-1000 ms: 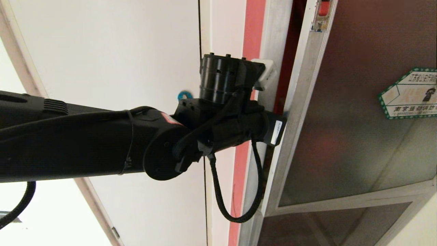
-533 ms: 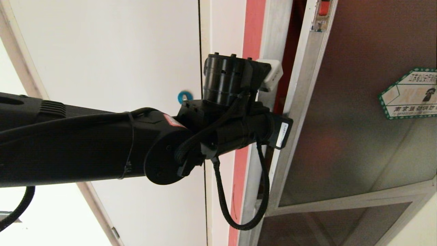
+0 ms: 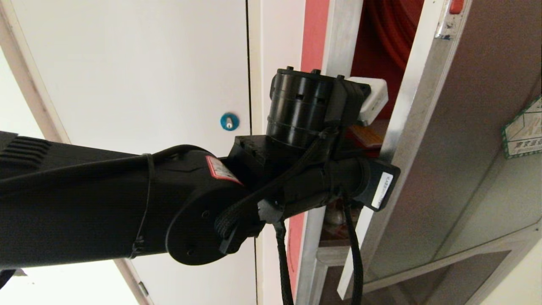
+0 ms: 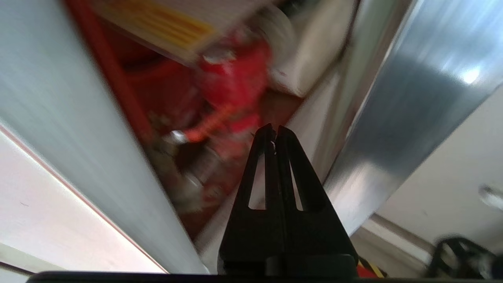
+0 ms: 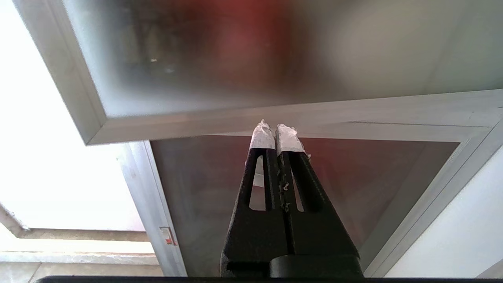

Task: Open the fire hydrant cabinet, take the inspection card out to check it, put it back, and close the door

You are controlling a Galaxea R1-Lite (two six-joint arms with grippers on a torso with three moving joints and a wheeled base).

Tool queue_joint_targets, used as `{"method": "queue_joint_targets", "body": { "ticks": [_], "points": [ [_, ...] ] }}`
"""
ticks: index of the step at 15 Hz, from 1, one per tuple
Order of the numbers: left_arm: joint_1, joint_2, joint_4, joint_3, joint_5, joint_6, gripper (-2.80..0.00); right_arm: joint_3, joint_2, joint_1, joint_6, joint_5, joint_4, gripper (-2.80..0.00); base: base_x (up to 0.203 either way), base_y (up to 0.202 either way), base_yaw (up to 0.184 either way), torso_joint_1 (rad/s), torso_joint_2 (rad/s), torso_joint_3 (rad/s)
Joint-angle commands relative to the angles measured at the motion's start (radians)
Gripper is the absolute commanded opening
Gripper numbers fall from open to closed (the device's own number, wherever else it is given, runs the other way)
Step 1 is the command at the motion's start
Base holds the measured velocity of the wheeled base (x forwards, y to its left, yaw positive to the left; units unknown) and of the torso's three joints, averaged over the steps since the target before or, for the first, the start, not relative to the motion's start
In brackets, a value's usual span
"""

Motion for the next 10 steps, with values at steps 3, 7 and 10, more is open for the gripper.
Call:
{"method": "queue_joint_targets", "body": {
  "ticks": [3, 7, 10],
  "points": [
    [-0.068, -0.053, -0.003, 0.066, 0.003, -0.001, -2.80, 0.002, 0.002, 0.000, 0.000, 0.000, 0.000, -2.80, 0.000, 0.000, 0.000, 0.000, 0.00, 0.000],
    [-0.135, -0.076, -0.003, 0.089, 0.003, -0.041, -2.80, 0.002, 0.002, 0.000, 0.000, 0.000, 0.000, -2.80, 0.000, 0.000, 0.000, 0.000, 0.00, 0.000],
    [-0.185, -0.065, -0.003, 0.090, 0.003, -0.046, -2.80, 0.002, 0.002, 0.000, 0.000, 0.000, 0.000, -2.80, 0.000, 0.000, 0.000, 0.000, 0.00, 0.000]
  ]
}}
